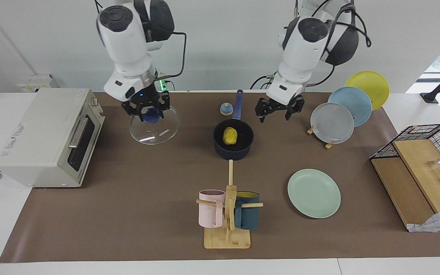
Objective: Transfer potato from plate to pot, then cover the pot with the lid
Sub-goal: 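Withdraw the left gripper while the right gripper carries the lid over the pot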
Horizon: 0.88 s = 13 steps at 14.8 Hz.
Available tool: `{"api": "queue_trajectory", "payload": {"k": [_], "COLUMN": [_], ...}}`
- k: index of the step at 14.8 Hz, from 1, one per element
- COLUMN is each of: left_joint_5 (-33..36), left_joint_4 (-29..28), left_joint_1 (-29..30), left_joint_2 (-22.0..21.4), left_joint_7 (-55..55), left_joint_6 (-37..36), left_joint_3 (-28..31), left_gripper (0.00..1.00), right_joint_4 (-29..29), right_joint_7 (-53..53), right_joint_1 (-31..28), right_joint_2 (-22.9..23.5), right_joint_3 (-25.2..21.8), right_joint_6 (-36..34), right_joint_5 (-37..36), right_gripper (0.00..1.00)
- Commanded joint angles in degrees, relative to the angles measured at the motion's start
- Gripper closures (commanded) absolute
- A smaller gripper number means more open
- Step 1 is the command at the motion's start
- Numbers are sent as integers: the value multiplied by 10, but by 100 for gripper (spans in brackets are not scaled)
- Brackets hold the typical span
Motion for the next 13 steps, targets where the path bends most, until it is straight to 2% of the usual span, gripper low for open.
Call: {"api": "queue_trajectory", "payload": {"k": [1,4,6,13], "left_joint_5": [-13,0,25,52], "left_joint_4": [5,4,3,5], "left_joint_1": [62,120,136,149], "left_joint_2": [-29,-40,-40,-43], "left_joint_7": [106,202,234,231], "left_joint_6": [-39,-58,-57,-48], "left_joint_3": [0,0,0,3], "left_gripper": [0,0,0,0], "right_joint_4": [7,-11,-38,-41], "right_joint_7": [140,218,223,253], "right_joint_1": [63,122,127,191], "right_joint_2": [39,91,98,143], "right_joint_3": [33,32,33,31], "right_joint_6": [63,153,200,200], "right_joint_5": [-3,-19,-29,-83], "right_gripper": [100,100,100,100]}}
